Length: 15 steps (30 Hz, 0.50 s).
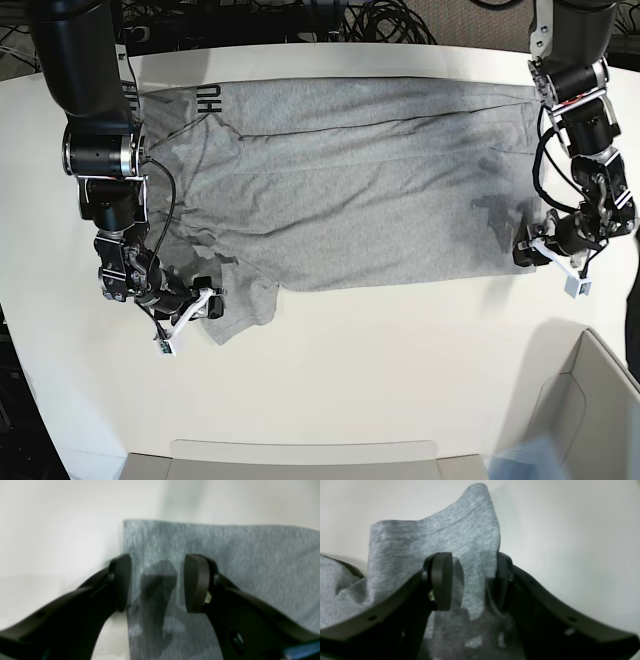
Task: Fold the T-shirt properly
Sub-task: 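Move both grippers to the hem corners and pinch them, then lift the hem with both grippers and fold it over the folded shoulder edge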
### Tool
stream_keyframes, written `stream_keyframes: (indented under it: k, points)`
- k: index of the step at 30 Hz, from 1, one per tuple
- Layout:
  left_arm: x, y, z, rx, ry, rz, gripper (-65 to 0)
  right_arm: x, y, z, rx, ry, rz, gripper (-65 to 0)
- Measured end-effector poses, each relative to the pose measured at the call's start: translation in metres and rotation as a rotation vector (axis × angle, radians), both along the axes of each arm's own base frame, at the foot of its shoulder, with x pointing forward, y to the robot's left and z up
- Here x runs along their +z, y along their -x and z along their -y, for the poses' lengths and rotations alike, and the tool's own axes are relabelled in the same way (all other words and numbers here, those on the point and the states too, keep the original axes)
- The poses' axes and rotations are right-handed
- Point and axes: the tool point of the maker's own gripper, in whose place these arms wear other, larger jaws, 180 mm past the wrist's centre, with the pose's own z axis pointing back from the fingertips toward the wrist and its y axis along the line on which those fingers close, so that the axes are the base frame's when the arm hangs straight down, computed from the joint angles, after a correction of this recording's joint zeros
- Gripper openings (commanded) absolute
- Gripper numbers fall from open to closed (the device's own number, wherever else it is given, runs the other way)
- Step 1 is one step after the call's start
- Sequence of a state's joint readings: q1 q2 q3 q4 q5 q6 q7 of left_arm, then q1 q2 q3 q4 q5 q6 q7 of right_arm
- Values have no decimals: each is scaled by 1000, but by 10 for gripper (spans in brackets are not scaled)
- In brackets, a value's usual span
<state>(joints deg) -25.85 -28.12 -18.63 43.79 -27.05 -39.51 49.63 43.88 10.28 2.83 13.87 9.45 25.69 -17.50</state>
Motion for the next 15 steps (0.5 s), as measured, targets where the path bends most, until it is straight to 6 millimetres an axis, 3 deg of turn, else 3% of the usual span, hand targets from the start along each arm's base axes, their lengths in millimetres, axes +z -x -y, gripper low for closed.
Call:
stream_keyframes:
  k: [8, 15]
  points:
    - [-15, -2, -16, 138, 17, 41, -309, 0, 0, 0, -1, 0, 0, -382]
    - [-20, -15, 3, 42, -24, 33, -312, 0, 0, 0, 0, 0, -1, -383]
